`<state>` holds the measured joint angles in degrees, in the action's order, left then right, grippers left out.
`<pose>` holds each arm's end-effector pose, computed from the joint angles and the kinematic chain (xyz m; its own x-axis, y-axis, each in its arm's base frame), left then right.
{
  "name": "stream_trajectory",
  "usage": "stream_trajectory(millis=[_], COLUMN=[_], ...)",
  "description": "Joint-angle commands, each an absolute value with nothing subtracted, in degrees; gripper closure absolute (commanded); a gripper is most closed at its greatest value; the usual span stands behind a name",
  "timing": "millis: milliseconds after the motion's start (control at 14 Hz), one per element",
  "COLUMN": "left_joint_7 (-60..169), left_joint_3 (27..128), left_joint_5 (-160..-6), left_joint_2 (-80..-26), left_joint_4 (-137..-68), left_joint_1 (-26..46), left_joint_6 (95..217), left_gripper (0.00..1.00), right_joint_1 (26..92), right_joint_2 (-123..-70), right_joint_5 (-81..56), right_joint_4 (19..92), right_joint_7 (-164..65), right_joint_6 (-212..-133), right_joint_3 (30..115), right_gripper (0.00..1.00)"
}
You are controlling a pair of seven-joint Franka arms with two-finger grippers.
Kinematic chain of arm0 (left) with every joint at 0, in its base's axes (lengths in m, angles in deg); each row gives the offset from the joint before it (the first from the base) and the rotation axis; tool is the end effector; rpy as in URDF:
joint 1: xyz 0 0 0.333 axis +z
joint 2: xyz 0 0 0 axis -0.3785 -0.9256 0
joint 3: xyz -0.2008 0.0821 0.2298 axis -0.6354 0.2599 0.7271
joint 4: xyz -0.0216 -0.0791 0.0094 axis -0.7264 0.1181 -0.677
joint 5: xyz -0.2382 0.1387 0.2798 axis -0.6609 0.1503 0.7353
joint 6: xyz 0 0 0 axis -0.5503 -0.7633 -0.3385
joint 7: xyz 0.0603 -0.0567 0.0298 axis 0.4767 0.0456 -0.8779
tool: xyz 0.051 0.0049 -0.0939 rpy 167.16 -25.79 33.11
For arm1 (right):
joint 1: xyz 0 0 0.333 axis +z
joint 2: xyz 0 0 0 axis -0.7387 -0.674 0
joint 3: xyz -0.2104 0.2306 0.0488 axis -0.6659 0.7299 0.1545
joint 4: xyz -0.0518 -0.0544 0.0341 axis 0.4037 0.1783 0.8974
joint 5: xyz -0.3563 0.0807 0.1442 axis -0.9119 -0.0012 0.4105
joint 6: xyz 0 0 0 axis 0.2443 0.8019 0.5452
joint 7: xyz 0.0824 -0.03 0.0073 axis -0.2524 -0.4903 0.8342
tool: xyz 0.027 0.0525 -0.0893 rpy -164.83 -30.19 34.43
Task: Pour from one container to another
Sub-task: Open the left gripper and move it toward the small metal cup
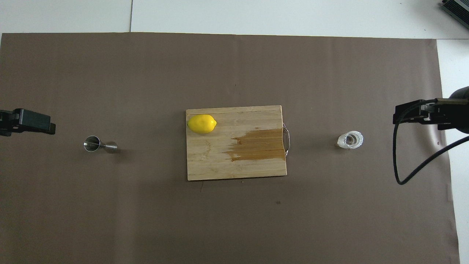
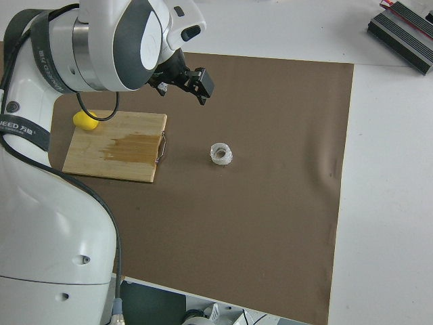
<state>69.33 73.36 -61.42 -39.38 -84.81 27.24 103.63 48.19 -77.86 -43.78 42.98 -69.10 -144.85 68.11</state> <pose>0.5253 -0.0297 0.6456 0.9992 -0.0351 -0.0214 -0.0337 -0.9975 0.0615 0.5358 0.0314 0.6474 0.9881 -0.1483 0.0397 -0.1487 -0.9889 0.0077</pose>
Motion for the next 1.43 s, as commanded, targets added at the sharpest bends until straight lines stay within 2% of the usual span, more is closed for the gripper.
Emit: stream_trajectory(millis=[0, 643, 929, 1143, 1357], left_joint_7=[69.93, 69.49, 68.79, 60.71, 50.46], left_joint_3=[73.35, 73.35, 73.35, 73.43, 73.35], left_joint_5=[-61.97, -61.97, -62.67, -64.08, -65.48], left_joint_2=[-38.35, -38.34, -42.55, -47.30, -49.93], left_joint_4=[-86.26, -86.61, -85.21, -82.14, -82.22], left_joint_1=[27.52, 27.69, 28.92, 29.62, 31.29], left_joint_6=[104.43, 106.36, 106.54, 106.28, 108.64], left_gripper=[0.00, 0.00, 0.00, 0.00, 0.00], right_joint_1=[47.18, 47.18, 47.18, 47.18, 47.18], right_joint_2=[-76.81, -76.81, -76.81, -76.81, -76.81], right_joint_5=[-42.25, -42.25, -42.25, -42.33, -42.25], right_joint_4=[43.89, 43.89, 43.89, 43.89, 43.89], right_joint_7=[-67.89, -67.89, -67.89, -67.89, -67.89], right_joint_6=[-144.41, -144.41, -144.41, -144.41, -144.41], right_joint_3=[68.52, 68.52, 68.52, 68.52, 68.52], right_gripper=[0.00, 0.00, 0.00, 0.00, 0.00])
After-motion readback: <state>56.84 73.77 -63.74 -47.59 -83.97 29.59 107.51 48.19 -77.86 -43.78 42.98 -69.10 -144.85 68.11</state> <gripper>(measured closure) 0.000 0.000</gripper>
